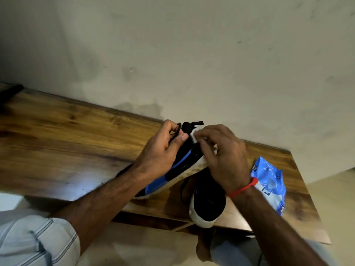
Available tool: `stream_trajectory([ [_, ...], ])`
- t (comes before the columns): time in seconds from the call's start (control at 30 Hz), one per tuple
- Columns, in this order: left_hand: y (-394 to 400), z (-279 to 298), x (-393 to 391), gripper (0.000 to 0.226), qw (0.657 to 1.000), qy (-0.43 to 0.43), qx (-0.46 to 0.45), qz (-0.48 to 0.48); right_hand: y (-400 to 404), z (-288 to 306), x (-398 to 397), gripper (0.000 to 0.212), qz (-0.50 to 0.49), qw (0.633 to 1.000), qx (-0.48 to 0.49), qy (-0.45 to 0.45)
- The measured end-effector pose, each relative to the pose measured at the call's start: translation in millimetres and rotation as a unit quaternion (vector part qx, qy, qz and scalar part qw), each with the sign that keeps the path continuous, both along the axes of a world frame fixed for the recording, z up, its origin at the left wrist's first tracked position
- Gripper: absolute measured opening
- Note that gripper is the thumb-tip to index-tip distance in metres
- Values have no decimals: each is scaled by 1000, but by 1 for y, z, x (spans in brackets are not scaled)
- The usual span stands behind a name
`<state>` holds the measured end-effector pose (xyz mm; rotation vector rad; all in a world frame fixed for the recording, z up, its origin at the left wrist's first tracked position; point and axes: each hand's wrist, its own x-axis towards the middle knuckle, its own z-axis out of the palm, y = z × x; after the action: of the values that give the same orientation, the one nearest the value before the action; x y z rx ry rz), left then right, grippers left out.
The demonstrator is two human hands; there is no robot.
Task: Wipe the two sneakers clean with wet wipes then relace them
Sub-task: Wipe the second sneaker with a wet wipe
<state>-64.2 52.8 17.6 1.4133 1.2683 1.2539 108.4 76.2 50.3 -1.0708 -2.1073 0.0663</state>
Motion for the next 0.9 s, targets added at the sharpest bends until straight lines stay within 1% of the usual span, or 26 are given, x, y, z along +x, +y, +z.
stream_trajectory([
  [0.07,1,1,-2,22,1000,-17,-6,8,-14,-4,-10,13,38,999,11,-25],
  [0.1,2,1,-3,22,1000,-24,-8,9,-12,-3,-10,13,42,999,17,-29],
  [0.13,2,1,-3,22,999,-30,-10,10,-5,-3,-8,13,30,999,21,-23],
  [0.23,2,-2,-1,30,1000,-27,-2,2,21,3,4,14,-53,998,22,5],
  [0.3,1,-2,-1,31,1000,-29,7,-4,17,4,5,14,-66,998,7,19],
  [0.4,-2,-2,-5,30,999,-44,7,-10,1,2,0,14,-40,998,3,40],
  [0.6,-9,1,-5,12,998,-64,3,-9,-4,6,5,15,-11,998,-2,65],
  [0.77,-7,5,-4,12,997,-74,-11,-4,-11,5,0,12,17,999,26,26],
  [0.9,-5,2,-1,14,997,-79,-20,-10,-13,1,2,13,21,1000,13,16],
])
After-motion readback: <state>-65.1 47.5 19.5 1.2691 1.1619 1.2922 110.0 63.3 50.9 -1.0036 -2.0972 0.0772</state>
